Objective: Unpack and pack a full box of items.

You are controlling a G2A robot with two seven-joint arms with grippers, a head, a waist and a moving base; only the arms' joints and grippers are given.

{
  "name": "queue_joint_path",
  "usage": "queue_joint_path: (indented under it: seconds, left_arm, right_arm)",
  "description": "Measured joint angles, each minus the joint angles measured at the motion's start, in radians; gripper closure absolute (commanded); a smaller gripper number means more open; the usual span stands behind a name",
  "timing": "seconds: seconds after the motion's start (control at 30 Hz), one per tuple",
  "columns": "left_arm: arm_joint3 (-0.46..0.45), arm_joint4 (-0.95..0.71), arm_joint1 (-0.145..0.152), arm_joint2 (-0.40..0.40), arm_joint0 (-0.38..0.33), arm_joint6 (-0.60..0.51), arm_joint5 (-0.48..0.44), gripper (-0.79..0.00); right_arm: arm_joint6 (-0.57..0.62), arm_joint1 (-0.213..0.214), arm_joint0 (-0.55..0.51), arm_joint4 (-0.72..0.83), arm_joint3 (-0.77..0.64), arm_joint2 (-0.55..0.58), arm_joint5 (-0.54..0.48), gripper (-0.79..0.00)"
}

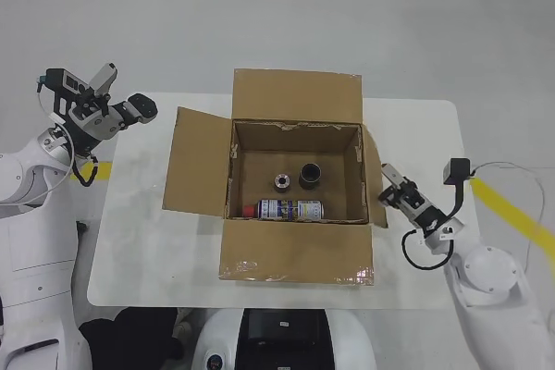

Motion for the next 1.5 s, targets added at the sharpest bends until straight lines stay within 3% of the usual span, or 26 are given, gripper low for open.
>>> queue_joint_path:
  seconds: [0.37, 0.63, 0.83, 1.03, 1.27, 1.5]
  left_arm:
    - [0.0, 0.0, 0.0, 0.0, 0.0, 0.0, 0.0, -0.785]
    - [0.0, 0.0, 0.0, 0.0, 0.0, 0.0, 0.0, -0.785]
    - [0.0, 0.0, 0.0, 0.0, 0.0, 0.0, 0.0, -0.785]
    - [0.0, 0.0, 0.0, 0.0, 0.0, 0.0, 0.0, -0.785]
    - [0.0, 0.0, 0.0, 0.0, 0.0, 0.0, 0.0, -0.785]
    - [0.0, 0.0, 0.0, 0.0, 0.0, 0.0, 0.0, -0.785]
  right_arm:
    - [0.0, -0.012, 0.104, 0.028, 0.08, -0.089, -0.029, -0.785]
    - [-0.015, -0.016, 0.124, 0.04, 0.101, -0.106, -0.043, -0.785]
    - [-0.033, -0.006, 0.101, -0.055, 0.013, -0.061, -0.039, -0.785]
    - [0.033, 0.005, 0.125, -0.188, -0.133, -0.04, 0.0, -0.785]
    - [0.196, 0.007, 0.275, -0.329, -0.167, -0.167, 0.057, -0.785]
    - [0.253, -0.007, 0.42, -0.445, -0.089, -0.339, 0.068, -0.785]
